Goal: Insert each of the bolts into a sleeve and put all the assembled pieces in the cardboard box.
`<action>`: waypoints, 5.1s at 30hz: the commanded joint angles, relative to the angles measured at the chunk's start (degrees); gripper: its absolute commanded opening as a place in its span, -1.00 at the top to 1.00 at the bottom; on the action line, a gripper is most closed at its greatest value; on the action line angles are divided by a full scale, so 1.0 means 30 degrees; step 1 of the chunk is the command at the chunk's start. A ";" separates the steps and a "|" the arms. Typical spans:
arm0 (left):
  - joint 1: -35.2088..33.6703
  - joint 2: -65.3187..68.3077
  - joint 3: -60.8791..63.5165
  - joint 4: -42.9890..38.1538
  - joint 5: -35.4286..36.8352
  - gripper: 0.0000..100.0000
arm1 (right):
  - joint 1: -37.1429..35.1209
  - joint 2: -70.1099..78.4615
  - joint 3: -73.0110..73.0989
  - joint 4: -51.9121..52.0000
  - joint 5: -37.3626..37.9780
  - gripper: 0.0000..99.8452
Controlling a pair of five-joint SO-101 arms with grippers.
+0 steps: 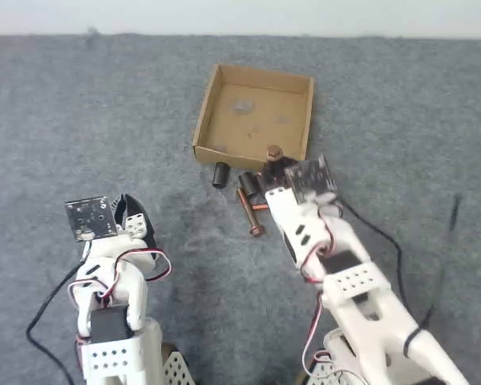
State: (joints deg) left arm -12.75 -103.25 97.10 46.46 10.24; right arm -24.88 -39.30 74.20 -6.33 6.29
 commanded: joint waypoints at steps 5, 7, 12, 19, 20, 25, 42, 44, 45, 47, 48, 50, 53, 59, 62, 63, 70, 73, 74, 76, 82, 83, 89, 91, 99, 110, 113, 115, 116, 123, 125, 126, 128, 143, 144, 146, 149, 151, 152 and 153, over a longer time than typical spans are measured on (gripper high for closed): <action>0.0000 -0.0059 -0.0161 -0.0176 -0.0205 0.98 | 0.0366 0.1597 -0.6857 0.3766 0.2462 0.99; 0.0000 -0.0059 -0.0161 -0.0176 -0.0234 0.98 | 0.0366 0.3531 -0.8527 0.4381 0.3985 0.99; 0.0000 -0.0059 -0.0161 -0.0264 -0.0234 0.98 | 0.0806 0.8835 -1.2806 0.5407 0.6535 0.99; 0.0000 -0.0059 -0.0161 -0.0293 -0.0234 0.98 | 0.2007 1.5223 -1.8784 0.5465 0.8410 0.98; 0.0000 -0.0059 -0.0161 -0.0293 -0.0264 0.98 | 0.2183 1.5897 -1.9370 0.5495 0.8645 0.98; 0.0000 -0.0059 -0.0161 -0.0674 -0.0264 0.98 | 0.2418 1.8447 -2.1861 0.7516 0.9553 0.92; 0.0000 -0.0059 -0.0161 -0.0996 -0.0264 0.97 | 0.2066 1.5253 -2.2447 1.2703 0.9407 1.00; 0.0000 -0.0059 -0.0161 -0.0996 -0.0264 0.97 | 0.1978 1.3993 -2.2447 1.5194 0.9172 0.97; 0.0000 -0.0059 -0.0161 -0.0996 -0.0264 0.97 | 0.1949 1.3436 -2.2447 1.6454 0.8586 0.98; 0.0000 -0.0059 -0.0161 -0.0996 -0.0264 0.97 | 0.1744 1.2322 -2.2447 1.8974 0.6769 0.99; 0.0000 -0.0059 -0.0161 -0.0996 -0.0264 0.97 | 0.1714 1.1824 -2.2447 2.0234 0.5832 0.99; 0.0000 -0.0029 -0.0161 -0.0996 -0.0264 0.97 | 0.1656 1.1062 -2.2447 2.2725 0.4220 0.99; 0.0000 -0.0029 -0.0161 -0.0996 -0.0264 0.97 | 0.1685 1.0447 -2.2447 2.5275 0.2579 0.99; 0.0000 -0.0029 -0.0161 -0.0938 -0.0264 0.97 | 0.1832 1.0359 -2.2447 2.9348 0.2491 0.99; 0.0000 -0.0029 -0.0161 -0.0557 -0.0264 0.97 | 0.1802 1.0330 -2.2007 3.0139 0.3165 0.99; 0.0000 -0.0029 -0.0161 -0.0557 -0.0264 0.97 | 0.1832 1.0300 -2.1656 3.0110 0.3194 0.99; 0.0000 -0.0029 -0.0161 -0.0440 -0.0234 0.97 | 0.1832 1.0242 -1.9927 2.8850 0.3194 0.99; 0.0029 -0.0029 -0.0161 -0.0264 -0.0234 0.97 | 0.1773 1.0359 -1.9839 2.7267 0.3077 0.99; 0.0029 -0.0059 -0.0161 -0.0293 -0.0264 0.97 | 0.1714 1.0359 -1.9839 2.6564 0.3048 0.99; 0.0117 -0.0059 -0.0161 -0.0293 -0.0264 0.97 | 0.1685 1.0359 -1.9927 2.5099 0.3194 0.99; 0.0469 -0.0059 -0.0161 -0.0176 -0.0264 0.97 | 0.1187 1.1121 -2.2212 2.3985 0.7795 0.65; 0.0469 -0.0059 -0.0161 -0.0176 -0.0264 0.97 | 0.0952 1.1648 -2.2681 2.3985 0.8821 0.65; 0.0498 -0.0059 -0.0161 -0.0264 -0.0645 0.97 | 0.0103 1.6484 -2.6784 2.4220 1.1956 0.74; 0.0498 -0.0059 -0.0161 -0.0264 -0.1201 0.97 | -0.0190 1.8095 -2.8923 2.5363 1.2308 0.69; 0.0557 -0.0059 -0.0161 -0.0293 -0.1407 0.97 | -0.1070 2.3897 -3.7421 2.9993 1.4066 0.60; 0.1201 -0.0059 -0.0161 -0.0264 -0.1465 0.97 | -0.1070 2.9553 -4.2872 3.0315 1.4857 0.62; 0.1201 -0.0059 -0.0161 -0.0264 -0.1465 0.97 | -0.1070 3.0256 -4.3341 3.0198 1.5092 0.77; 0.1201 -0.0059 -0.0161 -0.0264 -0.1465 0.97 | -0.1040 3.0549 -4.3810 3.0227 1.5092 0.90; 0.1201 -0.0059 -0.0161 -0.0264 -0.1465 0.97 | -0.0923 3.0667 -4.3956 3.0286 1.5062 0.96; 0.1201 -0.0059 -0.0161 -0.0264 -0.1465 0.97 | -0.0659 3.0637 -4.4015 3.2864 1.5326 0.99; 0.1201 -0.0059 -0.0161 -0.0264 -0.1465 0.97 | -0.0718 3.0637 -4.4015 3.3861 1.6147 0.99; 0.1201 -0.0059 -0.0161 -0.0264 -0.1465 0.97 | -0.0718 3.0637 -4.4015 3.4183 1.6322 0.99; 0.1201 -0.0059 -0.0161 -0.0264 -0.1465 0.97 | -0.0718 3.0637 -4.4015 3.4711 1.6293 0.99; 0.1172 -0.0059 -0.0161 -0.0293 -0.1465 0.97 | -0.1128 2.9729 -4.3897 3.5502 1.1223 0.99; 0.1172 -0.0059 -0.0161 -0.0293 -0.1465 0.97 | -0.1128 2.9700 -4.3897 3.5531 1.0872 0.99; 0.1143 -0.0059 -0.0161 -0.0293 -0.1465 0.97 | -0.1128 2.9670 -4.3897 3.5824 1.0344 0.99; 0.1143 -0.0059 -0.0161 -0.0293 -0.1465 0.97 | -0.1158 2.9582 -4.3897 3.6176 0.9436 0.99; 0.1143 -0.0059 -0.0161 -0.0293 -0.1465 0.97 | -0.1158 2.9553 -4.3897 3.6322 0.8586 0.99; 0.1143 -0.0059 -0.0161 -0.0293 -0.1465 0.97 | -0.1158 2.9553 -4.3897 3.6440 0.7941 0.99; 0.1143 -0.0059 -0.0161 -0.0293 -0.1465 0.97 | -0.1128 2.9553 -4.3868 3.6469 0.7385 0.99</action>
State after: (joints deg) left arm -9.23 -103.16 97.10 45.76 6.02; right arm -27.43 54.24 -55.65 100.22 32.84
